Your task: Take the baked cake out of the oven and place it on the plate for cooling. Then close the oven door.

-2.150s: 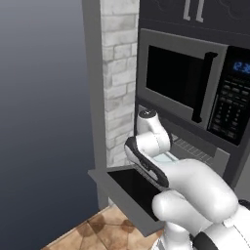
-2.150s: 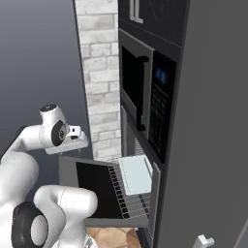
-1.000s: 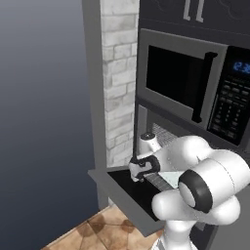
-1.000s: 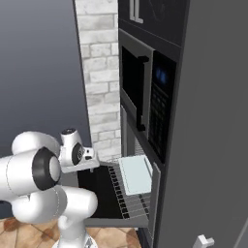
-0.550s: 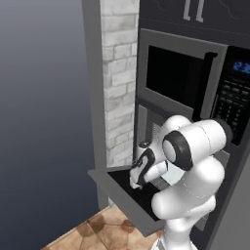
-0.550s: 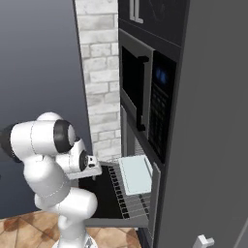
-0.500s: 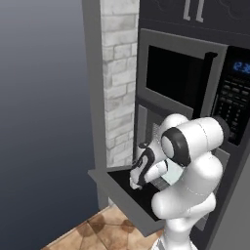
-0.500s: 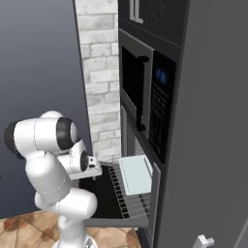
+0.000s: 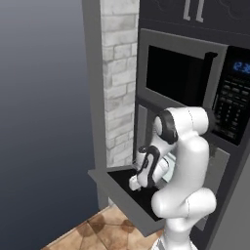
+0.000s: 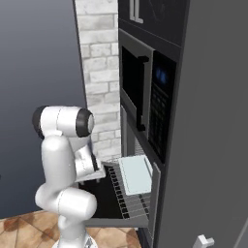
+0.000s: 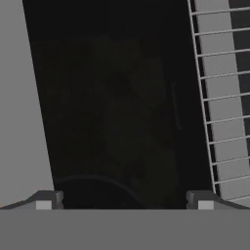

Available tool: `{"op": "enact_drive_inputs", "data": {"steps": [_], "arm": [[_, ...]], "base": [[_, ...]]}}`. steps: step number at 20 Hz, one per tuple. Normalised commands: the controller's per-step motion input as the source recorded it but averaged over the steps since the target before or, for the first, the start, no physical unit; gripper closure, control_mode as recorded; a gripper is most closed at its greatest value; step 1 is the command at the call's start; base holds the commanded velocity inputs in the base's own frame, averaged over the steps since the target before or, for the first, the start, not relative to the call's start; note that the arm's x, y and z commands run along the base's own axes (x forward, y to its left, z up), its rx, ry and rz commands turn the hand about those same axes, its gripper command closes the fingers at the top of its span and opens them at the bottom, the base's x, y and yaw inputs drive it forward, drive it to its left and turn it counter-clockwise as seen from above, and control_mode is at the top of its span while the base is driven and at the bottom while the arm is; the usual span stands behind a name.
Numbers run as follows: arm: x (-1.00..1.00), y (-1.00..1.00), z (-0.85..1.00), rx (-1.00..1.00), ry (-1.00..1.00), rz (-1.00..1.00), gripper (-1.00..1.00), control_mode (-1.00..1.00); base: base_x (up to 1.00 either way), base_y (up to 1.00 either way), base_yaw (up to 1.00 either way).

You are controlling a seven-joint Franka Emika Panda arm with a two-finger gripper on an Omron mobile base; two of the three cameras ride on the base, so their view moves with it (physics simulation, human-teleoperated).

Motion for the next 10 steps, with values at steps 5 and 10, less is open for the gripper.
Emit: {"op": "enact_drive_inputs", "data": {"steps": [5, 10], "arm": [[0.42, -0.21, -0.34, 0.00, 0.03, 0.00, -1.00, -1.00], [0.39, -0.18, -0.39, 0.00, 0.03, 0.00, -1.00, -1.00]], "base": [[0.00, 0.00, 0.00], [0.00, 0.00, 0.00]]}}
